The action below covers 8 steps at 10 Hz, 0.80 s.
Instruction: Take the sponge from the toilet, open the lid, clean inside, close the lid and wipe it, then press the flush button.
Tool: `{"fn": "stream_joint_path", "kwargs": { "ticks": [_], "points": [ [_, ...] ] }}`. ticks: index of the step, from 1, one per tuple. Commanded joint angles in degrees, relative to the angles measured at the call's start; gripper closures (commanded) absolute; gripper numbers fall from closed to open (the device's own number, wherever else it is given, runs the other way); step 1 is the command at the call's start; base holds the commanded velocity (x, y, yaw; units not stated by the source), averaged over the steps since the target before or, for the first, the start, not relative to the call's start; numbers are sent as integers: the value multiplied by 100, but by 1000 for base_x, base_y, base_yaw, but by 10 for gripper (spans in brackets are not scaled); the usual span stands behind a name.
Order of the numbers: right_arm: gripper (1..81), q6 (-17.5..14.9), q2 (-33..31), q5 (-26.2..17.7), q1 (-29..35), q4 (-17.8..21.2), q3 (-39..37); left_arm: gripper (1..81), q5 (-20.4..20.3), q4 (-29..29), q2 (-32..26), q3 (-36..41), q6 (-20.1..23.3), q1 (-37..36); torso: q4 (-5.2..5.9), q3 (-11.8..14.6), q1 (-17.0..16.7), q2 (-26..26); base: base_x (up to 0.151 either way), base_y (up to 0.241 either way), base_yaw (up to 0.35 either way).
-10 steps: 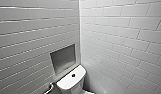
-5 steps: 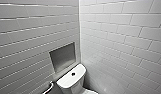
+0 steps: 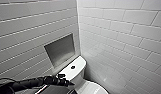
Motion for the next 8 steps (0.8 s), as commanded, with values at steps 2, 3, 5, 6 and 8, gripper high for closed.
{"fn": "stream_joint_path", "kwargs": {
  "ticks": [2, 3, 5, 6, 8],
  "points": [
    [811, -1, -3, -407, 28, 4, 42, 10, 339, -1010, 250, -799, -10, -1795, 0, -519, 0, 2, 0, 0, 0],
    [811, -10, 6, -407, 29, 4, 42, 10, 339, -1019, 383, -994, -10, -1883, 218, -674, 2, 5, 0, 0, 0],
    [811, -10, 15, -406, 37, 4, 42, 10, 339, -1036, 602, -1309, -19, -2103, 422, -981, 4, 7, 0, 0, 0],
    [811, -10, 15, -398, 28, 13, 42, 10, 339, -1054, 690, -1459, -27, -2287, 539, -1125, 4, 7, 0, 0, 0],
    [811, -10, 6, -398, 37, 39, 33, 10, 581, -1195, 962, -1757, -27, -2665, 433, -1034, 6, 11, 0, 0, 0]
  ]
}}
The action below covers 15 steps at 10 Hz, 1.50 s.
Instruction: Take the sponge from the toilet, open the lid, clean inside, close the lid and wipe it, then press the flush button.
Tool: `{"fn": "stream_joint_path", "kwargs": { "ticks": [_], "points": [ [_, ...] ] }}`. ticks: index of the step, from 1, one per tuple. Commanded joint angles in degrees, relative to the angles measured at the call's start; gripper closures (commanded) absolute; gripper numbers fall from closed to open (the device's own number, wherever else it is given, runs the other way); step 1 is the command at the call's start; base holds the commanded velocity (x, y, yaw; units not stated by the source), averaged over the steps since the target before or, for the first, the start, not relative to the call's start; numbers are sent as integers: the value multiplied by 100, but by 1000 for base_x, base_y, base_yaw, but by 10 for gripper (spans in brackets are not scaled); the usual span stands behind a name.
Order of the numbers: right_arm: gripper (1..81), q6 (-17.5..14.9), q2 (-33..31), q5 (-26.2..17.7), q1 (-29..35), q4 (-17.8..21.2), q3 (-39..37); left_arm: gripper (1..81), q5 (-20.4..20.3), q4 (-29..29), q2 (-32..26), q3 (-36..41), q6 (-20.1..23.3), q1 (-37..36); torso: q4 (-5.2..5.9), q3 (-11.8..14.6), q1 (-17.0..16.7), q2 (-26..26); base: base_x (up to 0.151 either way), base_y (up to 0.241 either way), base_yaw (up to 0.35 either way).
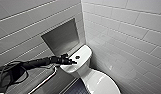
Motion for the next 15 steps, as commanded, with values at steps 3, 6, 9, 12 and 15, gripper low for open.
{"fn": "stream_joint_path", "kwargs": {
  "ticks": [3, 6, 9, 12, 15],
  "points": [
    [811, -10, 67, -471, -105, 17, 55, 10, 658, -198, 564, -1024, 0, -1291, 24, -48, 0, 2, 0, 0, 0],
    [811, -1, 75, -462, -140, -35, 81, 10, 658, -180, 1029, -1769, 52, -1309, 24, -42, 0, 2, 0, 0, 0],
    [811, -10, 84, -462, -166, -44, 160, 10, 588, 93, 1249, -2096, 88, -1300, 24, -42, 0, 2, 0, 0, 0],
    [811, -1, 93, -462, -237, -44, 371, 10, 422, 295, 1608, -2526, 88, -1457, 24, -460, 0, 2, 0, 0, 0],
    [811, 8, 137, -462, -237, -27, 345, 10, 430, 224, 1733, -2633, 70, -1766, 26, -361, 4, 5, 0, 0, 0]
  ]
}}
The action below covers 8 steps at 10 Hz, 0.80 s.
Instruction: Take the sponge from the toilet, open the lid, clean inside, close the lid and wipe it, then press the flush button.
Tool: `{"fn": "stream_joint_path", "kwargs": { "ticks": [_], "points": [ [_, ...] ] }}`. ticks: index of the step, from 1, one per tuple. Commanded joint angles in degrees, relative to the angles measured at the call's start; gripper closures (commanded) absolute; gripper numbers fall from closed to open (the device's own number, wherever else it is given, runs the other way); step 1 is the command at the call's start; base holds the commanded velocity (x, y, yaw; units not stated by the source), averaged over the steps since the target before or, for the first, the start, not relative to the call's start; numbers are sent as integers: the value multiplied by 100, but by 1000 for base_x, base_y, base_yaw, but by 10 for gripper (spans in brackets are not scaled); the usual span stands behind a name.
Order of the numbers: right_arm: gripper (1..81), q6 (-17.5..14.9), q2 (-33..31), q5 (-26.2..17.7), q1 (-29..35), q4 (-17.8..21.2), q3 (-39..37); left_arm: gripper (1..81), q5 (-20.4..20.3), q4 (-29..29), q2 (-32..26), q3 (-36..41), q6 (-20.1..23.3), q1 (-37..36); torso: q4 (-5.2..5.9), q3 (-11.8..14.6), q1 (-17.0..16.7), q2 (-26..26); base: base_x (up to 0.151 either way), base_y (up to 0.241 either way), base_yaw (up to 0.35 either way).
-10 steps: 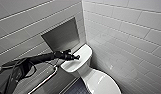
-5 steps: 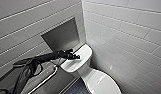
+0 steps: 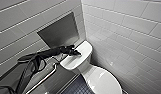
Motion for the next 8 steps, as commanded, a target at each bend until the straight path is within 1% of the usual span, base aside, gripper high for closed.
{"fn": "stream_joint_path", "kwargs": {
  "ticks": [1, 3, 4, 6, 8],
  "points": [
    [811, 4, 146, -539, -159, -43, 109, 811, -43, 4, -24, -47, 94, -1161, 0, 0, 0, 0, 0, 0, 0],
    [811, -5, 146, -539, -141, -61, 100, 811, -25, -57, -59, -30, 59, -1292, 0, 2, 2, 2, 0, 0, 0],
    [811, -5, 146, -539, -132, -69, 100, 10, -16, -136, -77, -21, 59, -1320, 0, 2, 2, 5, 0, 0, 0],
    [811, -5, 146, -539, -149, -69, 91, 10, -25, -118, -34, -56, 59, -1267, 0, 2, 2, 5, 0, 0, 0],
    [811, -5, 155, -539, -158, -61, 91, 10, -43, -39, 98, -301, 76, -1170, 0, 0, 2, 5, 0, 0, 0]
  ]
}}
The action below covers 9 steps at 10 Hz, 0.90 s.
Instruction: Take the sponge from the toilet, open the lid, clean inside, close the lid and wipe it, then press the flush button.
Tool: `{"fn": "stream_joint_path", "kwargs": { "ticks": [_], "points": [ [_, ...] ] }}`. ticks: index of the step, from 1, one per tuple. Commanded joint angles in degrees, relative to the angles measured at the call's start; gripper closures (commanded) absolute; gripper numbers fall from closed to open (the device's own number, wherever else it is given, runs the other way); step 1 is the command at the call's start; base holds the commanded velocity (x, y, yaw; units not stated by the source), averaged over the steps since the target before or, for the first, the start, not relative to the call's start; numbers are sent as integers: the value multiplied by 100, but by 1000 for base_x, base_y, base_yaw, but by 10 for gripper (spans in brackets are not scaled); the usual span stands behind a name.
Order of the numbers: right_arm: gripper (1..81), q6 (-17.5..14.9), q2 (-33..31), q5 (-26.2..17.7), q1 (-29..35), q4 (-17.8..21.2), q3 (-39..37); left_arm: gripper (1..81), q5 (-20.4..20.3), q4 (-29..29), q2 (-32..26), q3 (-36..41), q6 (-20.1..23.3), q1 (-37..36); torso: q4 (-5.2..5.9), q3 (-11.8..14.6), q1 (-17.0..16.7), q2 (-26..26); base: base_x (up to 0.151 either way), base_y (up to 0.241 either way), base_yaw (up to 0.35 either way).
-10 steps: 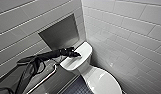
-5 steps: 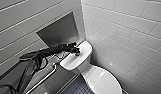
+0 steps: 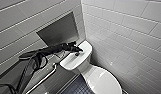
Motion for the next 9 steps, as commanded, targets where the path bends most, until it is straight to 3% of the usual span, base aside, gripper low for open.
{"fn": "stream_joint_path", "kwargs": {
  "ticks": [1, 2, 3, 9],
  "points": [
    [811, -2, 146, -545, -169, -53, 96, 10, 100, 101, 15, -414, 46, -908, 0, 0, 0, 0, 0, 0, 0],
    [811, -2, 146, -545, -178, -44, 96, 10, 100, 110, 15, -432, 46, -908, 0, 0, 0, 0, 0, 0, 0],
    [811, 7, 146, -545, -178, -44, 96, 811, 100, 110, 7, -432, 46, -899, 0, 0, 0, 0, 0, 0, 0],
    [811, -2, 146, -545, -196, -53, 96, 811, 91, 206, -90, -467, 55, -715, 0, 0, 0, 0, 0, 0, 0]
  ]
}}
